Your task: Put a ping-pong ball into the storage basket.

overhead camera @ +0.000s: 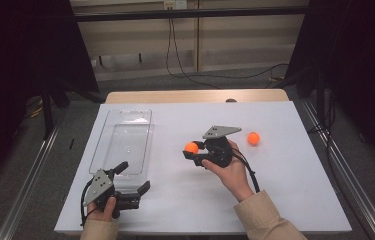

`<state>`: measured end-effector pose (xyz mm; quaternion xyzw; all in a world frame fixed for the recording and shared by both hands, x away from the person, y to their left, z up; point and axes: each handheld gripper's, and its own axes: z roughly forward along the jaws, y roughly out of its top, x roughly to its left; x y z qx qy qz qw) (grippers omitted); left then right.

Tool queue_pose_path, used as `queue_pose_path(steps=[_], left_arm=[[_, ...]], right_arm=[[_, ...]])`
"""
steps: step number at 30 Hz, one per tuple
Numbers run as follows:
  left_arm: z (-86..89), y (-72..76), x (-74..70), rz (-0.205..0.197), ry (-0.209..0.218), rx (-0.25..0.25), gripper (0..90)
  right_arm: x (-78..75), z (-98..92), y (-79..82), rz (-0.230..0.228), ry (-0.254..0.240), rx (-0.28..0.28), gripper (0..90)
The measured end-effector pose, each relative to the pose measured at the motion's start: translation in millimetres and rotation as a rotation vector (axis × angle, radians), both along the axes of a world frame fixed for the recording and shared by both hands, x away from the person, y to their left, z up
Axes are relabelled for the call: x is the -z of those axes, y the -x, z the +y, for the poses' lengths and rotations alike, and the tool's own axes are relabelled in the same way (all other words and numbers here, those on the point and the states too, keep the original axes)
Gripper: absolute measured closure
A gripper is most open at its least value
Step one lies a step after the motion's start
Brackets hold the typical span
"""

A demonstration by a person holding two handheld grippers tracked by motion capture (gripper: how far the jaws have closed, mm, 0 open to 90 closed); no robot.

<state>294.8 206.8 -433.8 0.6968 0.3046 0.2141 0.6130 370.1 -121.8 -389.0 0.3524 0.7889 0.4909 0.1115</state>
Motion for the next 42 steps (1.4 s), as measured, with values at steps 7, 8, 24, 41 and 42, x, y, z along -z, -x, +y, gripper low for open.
queue_pose_path(steps=[7, 8, 24, 41, 42], left_arm=[[0.1, -0.1, 0.0, 0.001, -0.001, -0.003, 1.0], [0.1, 0.0, 0.0, 0.001, -0.001, -0.002, 1.0], [0.0, -0.2, 0.2, 0.003, -0.002, -0.002, 1.0], [0.0, -0.1, 0.0, 0.002, -0.002, 0.000, 1.0], [0.1, -0.1, -0.1, 0.002, -0.001, -0.001, 1.0]], right_arm=[[-1.0, 2.9, -1.1, -0.003, 0.001, -0.008, 51.1], [-1.2, 3.6, -1.2, -0.004, 0.001, -0.008, 51.1], [-1.2, 9.3, -3.6, -0.010, -0.003, -0.018, 51.1], [-2.9, 14.4, -5.9, -0.013, -0.018, -0.029, 51.1], [-2.8, 14.2, -6.0, -0.013, -0.016, -0.028, 51.1]])
